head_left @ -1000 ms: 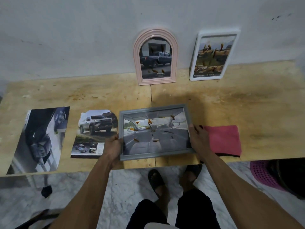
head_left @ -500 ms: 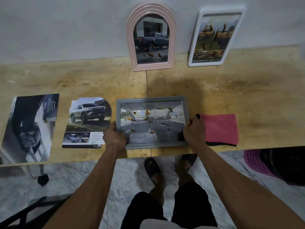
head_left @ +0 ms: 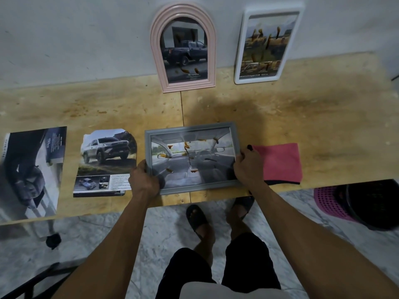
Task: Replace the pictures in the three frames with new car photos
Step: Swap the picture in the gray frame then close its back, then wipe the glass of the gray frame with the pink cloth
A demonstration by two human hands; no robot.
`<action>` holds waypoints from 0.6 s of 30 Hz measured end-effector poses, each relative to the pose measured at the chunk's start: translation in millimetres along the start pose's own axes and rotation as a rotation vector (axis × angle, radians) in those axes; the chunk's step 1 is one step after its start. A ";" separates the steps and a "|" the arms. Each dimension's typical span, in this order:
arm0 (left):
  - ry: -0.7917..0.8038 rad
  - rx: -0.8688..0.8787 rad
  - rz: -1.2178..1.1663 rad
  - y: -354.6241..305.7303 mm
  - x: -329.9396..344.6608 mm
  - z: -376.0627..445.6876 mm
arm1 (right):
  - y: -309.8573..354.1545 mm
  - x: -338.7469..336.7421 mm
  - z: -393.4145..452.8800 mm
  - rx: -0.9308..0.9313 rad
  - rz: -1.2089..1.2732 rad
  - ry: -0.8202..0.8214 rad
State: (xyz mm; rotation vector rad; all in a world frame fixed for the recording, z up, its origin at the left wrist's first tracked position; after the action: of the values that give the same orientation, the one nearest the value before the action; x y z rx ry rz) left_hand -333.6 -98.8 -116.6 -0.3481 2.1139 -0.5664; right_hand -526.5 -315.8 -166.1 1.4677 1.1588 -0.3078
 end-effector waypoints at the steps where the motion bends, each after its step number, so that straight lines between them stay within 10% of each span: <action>1: -0.003 0.005 0.000 0.6 0.5 0.5 | 0.4 -3.0 -1.5 -0.001 0.010 -0.038; 6: -0.011 -0.015 -0.009 -1.5 3.9 -0.6 | -17.6 -26.7 -0.5 0.261 -0.190 -0.317; 10: -0.013 0.025 -0.007 -0.6 1.8 -1.5 | -41.7 -33.3 6.3 0.532 -0.154 -0.125; 18: -0.004 0.052 -0.007 6.4 1.0 1.7 | -43.6 -29.9 6.6 0.492 -0.317 -0.193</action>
State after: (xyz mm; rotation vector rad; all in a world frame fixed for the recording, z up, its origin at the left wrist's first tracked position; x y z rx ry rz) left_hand -333.0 -94.2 -121.4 -0.3268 2.0907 -0.6232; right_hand -571.9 -343.2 -172.1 1.6224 1.2076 -0.9894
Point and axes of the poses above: each hand's wrist, its own z-axis towards the middle knuckle, its own x-axis out of the palm, y = z × x, the point moved 2 cm from there along z, towards the middle knuckle, and after that the axes turned 2 degrees about x, right-handed, at the moved point
